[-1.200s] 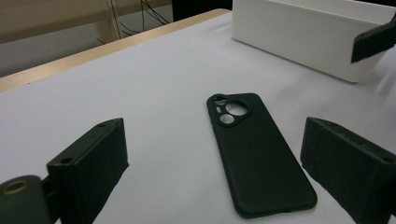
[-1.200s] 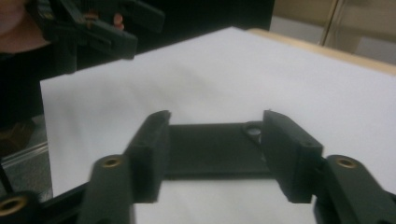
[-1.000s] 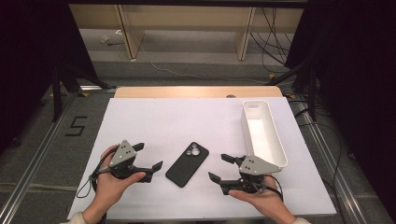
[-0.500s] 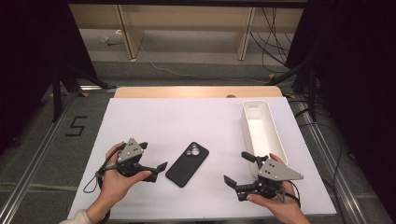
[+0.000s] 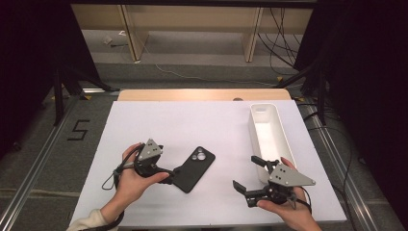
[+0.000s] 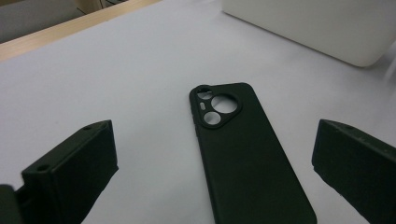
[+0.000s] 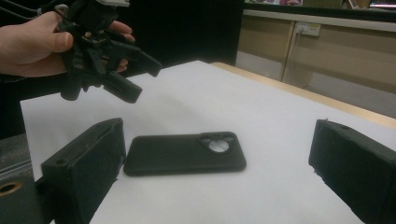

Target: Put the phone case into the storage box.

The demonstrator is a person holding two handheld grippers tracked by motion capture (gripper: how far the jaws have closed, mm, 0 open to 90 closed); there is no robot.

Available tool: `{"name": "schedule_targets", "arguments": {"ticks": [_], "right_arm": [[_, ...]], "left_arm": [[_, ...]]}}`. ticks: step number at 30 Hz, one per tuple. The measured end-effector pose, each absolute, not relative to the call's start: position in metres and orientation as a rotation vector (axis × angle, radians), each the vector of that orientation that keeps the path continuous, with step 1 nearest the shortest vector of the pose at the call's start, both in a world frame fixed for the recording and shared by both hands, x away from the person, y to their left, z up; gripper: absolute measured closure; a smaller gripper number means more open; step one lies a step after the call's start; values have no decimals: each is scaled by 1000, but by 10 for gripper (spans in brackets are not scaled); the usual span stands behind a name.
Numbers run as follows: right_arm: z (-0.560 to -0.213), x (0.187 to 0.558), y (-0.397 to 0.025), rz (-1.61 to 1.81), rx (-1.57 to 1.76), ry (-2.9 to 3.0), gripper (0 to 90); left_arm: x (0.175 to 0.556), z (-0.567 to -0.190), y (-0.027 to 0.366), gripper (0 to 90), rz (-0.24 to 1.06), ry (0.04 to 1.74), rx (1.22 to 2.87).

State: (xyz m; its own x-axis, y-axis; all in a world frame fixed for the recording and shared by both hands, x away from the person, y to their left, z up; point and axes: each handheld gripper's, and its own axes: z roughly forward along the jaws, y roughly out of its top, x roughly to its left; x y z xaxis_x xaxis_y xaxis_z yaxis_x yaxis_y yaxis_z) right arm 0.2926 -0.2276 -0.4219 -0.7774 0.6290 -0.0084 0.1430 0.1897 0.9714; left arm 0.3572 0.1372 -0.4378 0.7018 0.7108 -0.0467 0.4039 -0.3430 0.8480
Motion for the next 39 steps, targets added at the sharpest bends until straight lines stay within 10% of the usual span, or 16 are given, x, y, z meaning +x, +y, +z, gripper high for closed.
{"name": "schedule_targets", "arguments": {"ticks": [39], "right_arm": [[-424,291,-239,1587,728,2052,74]], "left_arm": [[398,-465,66,0,261,918,2303]]}}
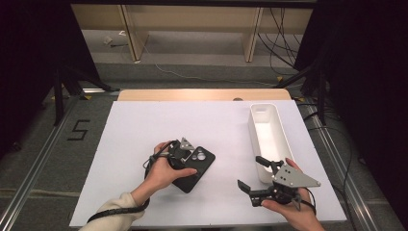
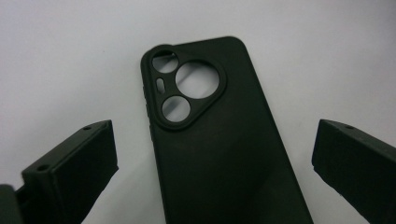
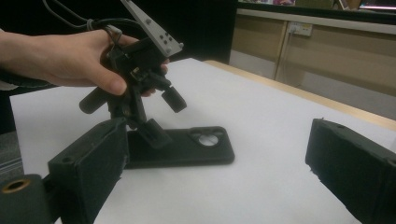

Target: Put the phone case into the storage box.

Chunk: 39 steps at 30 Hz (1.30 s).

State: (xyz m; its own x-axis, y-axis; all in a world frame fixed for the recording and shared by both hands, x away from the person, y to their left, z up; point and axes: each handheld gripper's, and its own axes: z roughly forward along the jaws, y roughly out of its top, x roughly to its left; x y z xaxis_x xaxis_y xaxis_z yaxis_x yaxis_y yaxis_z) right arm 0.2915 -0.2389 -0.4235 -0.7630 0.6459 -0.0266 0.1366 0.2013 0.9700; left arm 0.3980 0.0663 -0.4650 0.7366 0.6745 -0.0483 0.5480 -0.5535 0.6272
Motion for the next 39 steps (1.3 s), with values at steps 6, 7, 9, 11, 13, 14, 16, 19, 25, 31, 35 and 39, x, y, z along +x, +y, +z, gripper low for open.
{"name": "schedule_targets", "arguments": {"ticks": [6,7,9,11,13,14,16,19,25,31,35,39], "right_arm": [[-424,291,-238,1588,725,2057,75],[-424,291,-238,1592,724,2055,76],[-424,292,-238,1590,722,2058,76],[-424,292,-238,1593,723,2059,76],[-424,292,-238,1594,723,2059,76],[-424,292,-238,1592,723,2058,76],[-424,292,-238,1594,723,2058,76],[-424,292,-238,1594,724,2059,77],[-425,292,-238,1595,722,2062,77],[-425,292,-238,1594,724,2062,77],[-425,292,-238,1595,723,2063,77],[-425,292,-238,1595,724,2063,77]], "left_arm": [[402,-468,60,1,237,945,2366],[402,-469,58,1,238,954,2371],[404,-469,56,8,225,962,2388],[405,-470,54,15,218,969,2417],[407,-470,52,21,214,977,2440],[407,-471,51,22,213,978,2448],[408,-472,49,22,196,980,2461],[409,-472,46,21,189,991,2474],[412,-473,44,20,181,992,2503],[413,-475,44,10,169,999,2514],[414,-476,43,9,167,998,2521],[415,-476,41,9,159,1005,2530]]}}
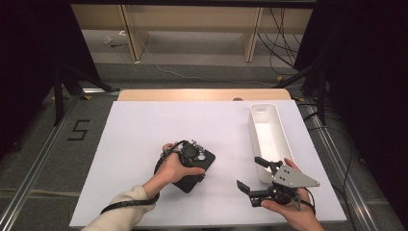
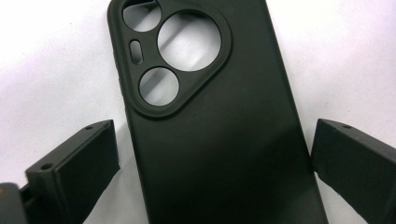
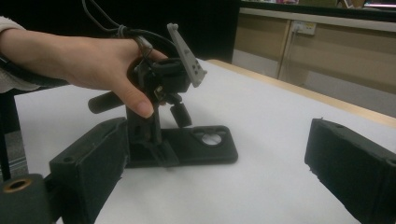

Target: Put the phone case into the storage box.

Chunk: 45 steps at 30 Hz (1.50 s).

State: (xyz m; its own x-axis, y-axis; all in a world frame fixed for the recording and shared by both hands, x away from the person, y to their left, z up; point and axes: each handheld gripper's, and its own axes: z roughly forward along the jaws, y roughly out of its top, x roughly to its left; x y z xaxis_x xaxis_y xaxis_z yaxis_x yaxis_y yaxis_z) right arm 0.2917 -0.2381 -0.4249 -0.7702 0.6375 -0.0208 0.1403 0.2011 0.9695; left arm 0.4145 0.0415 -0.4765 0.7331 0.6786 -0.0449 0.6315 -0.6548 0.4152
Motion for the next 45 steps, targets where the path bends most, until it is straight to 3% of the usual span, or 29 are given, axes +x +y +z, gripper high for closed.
{"name": "schedule_targets", "arguments": {"ticks": [45], "right_arm": [[-426,292,-237,1601,725,2072,79]], "left_arm": [[416,-475,30,38,161,1124,2595]]}}
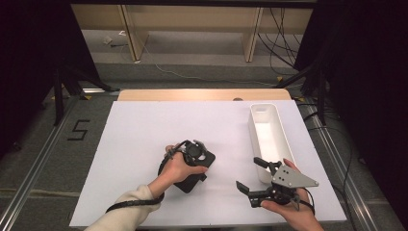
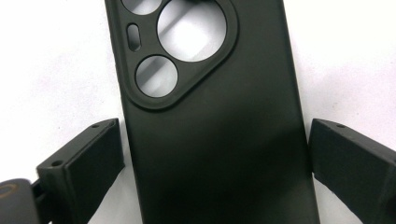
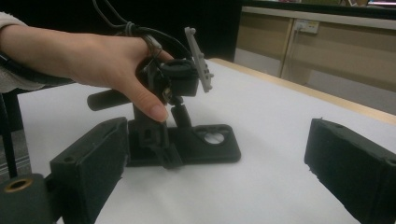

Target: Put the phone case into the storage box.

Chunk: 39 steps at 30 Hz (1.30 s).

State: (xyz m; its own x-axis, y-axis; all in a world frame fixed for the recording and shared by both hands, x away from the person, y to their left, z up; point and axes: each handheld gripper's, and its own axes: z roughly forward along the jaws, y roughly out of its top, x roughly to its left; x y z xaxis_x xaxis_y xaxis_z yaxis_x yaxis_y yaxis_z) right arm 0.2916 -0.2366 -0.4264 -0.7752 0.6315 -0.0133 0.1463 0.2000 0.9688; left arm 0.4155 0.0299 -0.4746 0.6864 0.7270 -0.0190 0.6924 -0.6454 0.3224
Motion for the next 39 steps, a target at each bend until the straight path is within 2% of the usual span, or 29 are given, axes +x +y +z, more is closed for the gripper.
{"name": "schedule_targets", "arguments": {"ticks": [39], "right_arm": [[-427,292,-236,1599,719,2076,81]], "left_arm": [[414,-472,30,102,153,1160,2582]]}}
